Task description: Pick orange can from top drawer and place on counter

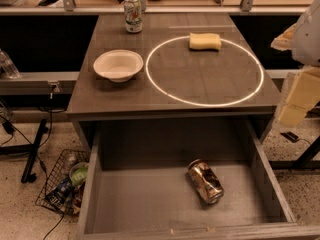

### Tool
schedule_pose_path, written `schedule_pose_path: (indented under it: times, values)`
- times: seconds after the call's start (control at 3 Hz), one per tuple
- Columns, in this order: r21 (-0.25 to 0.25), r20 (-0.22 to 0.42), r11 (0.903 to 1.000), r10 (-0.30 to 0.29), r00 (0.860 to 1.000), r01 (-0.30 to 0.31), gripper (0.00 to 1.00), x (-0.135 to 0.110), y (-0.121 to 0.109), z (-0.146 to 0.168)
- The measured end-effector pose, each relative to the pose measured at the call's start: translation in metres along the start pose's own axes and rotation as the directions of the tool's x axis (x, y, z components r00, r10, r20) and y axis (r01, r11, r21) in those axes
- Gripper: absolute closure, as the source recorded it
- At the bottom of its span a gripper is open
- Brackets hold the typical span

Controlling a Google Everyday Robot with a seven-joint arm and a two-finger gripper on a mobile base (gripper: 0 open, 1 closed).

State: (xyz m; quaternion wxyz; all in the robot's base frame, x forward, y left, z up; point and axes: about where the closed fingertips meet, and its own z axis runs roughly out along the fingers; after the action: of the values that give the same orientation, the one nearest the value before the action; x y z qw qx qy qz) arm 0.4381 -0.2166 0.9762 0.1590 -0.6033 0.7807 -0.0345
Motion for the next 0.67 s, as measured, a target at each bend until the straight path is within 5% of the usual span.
schedule_pose_path:
  times: [0.67]
  values:
    - [-0.011, 0.001, 0.9999, 0.007, 1.0, -0.007, 0.0, 0.0021, 0.002, 0.0074]
